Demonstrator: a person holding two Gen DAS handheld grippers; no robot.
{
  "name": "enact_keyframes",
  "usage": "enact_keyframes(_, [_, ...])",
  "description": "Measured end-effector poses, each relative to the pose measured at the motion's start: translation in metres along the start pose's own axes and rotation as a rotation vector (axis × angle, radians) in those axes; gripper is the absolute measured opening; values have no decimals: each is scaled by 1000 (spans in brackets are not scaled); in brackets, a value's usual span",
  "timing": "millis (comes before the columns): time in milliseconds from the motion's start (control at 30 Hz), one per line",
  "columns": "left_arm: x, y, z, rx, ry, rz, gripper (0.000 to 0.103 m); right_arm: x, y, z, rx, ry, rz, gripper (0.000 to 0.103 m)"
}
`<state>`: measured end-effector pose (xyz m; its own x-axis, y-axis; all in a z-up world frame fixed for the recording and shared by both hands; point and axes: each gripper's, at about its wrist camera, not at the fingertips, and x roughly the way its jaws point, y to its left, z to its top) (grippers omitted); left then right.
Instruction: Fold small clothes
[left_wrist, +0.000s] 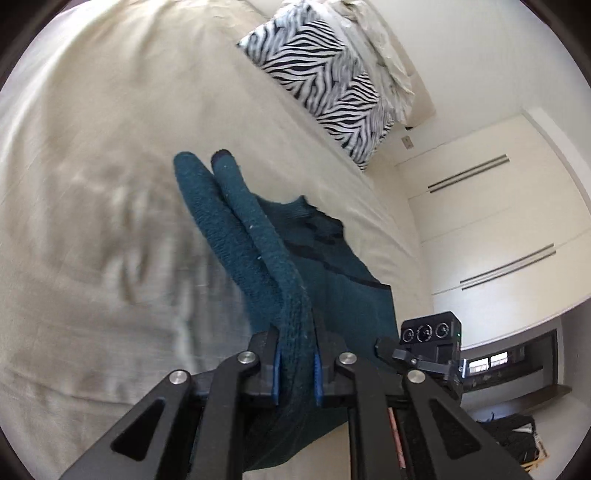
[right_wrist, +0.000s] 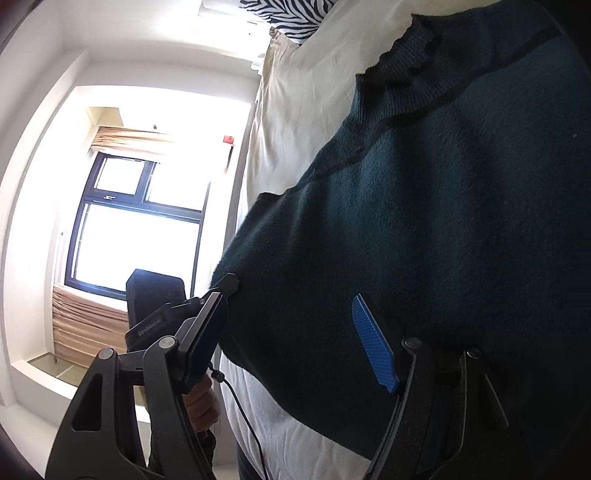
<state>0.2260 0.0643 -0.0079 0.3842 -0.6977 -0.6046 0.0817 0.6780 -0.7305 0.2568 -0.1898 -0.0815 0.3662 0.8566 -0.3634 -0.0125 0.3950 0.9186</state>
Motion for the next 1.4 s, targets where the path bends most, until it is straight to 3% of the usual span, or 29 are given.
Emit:
enact_keyframes(133, [24,-72,-1,120,28,-16,13,-45,-12,13,41,-59,83,71])
enact_keyframes(233, [69,-117,-14,207,74,0,13,-85,-29,21,81,-105,141,75])
enact_keyframes(367, [148,-139,-43,230,160,-30,14,-131,-62,31,159,-159,160,78])
enact_keyframes(433, [184,-136,-56,193,214,-42,16,-147,-82,32,204,-174,148,79])
enact_keyframes(500, [199,-136,-68,179,230,-47,21,-157,-100,31,239,-168,150,78])
enact_keyframes(567, [189,-144,-72,192,218,-96,42,-161,-107,29,239,-156,185,78])
enact_keyframes(600, [179,-149,-72,195,212,-137,60,-161,-107,29,235,-154,191,78])
enact_keyframes(633, [168,-153,-67,190,198,-166,66,-161,-108,30,234,-153,190,78])
enact_keyframes(733, [121,-162,-58,160,159,-305,74,-161,-108,29,235,-154,165,78])
enact_keyframes(800, [84,-163,-51,168,91,-373,76,-161,-106,29,232,-148,149,78])
enact_keyframes(867, [61,-159,-47,198,40,-353,78,-161,-103,27,231,-144,129,78])
enact_keyframes(967, [54,-135,-47,170,48,-273,79,-165,-96,25,221,-136,86,78])
enact_keyframes(1033, [69,-113,-47,131,52,-188,79,-167,-92,24,224,-133,64,78])
enact_keyframes(1167, [108,-76,-66,4,116,-158,79,-168,-87,23,224,-125,28,78])
enact_keyframes(1267, [133,-92,-88,64,161,-173,79,-167,-86,22,216,-105,0,78])
enact_keyframes(1400, [142,-135,-124,280,198,-164,79,-175,-87,23,218,-107,-13,78])
